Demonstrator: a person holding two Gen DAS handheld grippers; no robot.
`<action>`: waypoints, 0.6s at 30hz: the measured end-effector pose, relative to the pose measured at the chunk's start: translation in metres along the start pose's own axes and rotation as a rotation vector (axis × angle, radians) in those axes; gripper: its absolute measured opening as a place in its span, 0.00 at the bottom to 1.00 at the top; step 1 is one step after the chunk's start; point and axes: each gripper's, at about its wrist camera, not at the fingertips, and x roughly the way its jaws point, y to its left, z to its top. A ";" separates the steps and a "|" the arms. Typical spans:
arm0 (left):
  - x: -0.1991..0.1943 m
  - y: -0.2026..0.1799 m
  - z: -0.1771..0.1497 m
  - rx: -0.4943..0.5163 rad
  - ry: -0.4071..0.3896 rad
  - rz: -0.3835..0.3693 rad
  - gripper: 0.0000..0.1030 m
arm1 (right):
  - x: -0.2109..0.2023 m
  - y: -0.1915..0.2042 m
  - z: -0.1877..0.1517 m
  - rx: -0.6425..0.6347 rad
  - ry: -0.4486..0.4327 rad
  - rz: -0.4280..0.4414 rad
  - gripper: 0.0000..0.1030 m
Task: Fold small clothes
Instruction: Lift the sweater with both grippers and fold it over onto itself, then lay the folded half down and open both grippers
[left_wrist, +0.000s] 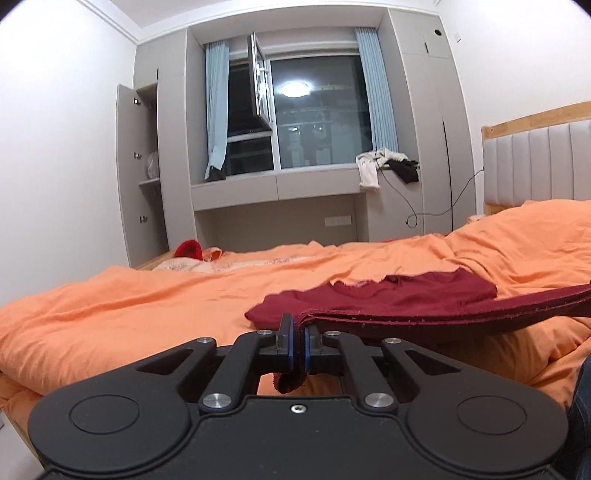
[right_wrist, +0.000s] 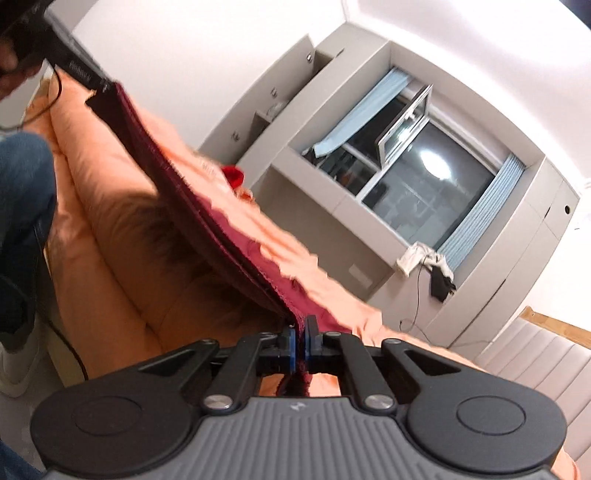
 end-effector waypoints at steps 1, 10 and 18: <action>0.001 -0.001 0.002 0.001 -0.005 -0.005 0.05 | 0.007 -0.005 0.002 -0.001 -0.009 -0.002 0.04; 0.060 0.000 0.047 0.053 -0.081 0.049 0.05 | 0.092 -0.040 0.025 0.002 -0.113 -0.101 0.04; 0.200 -0.006 0.093 0.103 -0.056 0.123 0.05 | 0.227 -0.086 0.048 0.083 -0.081 -0.084 0.04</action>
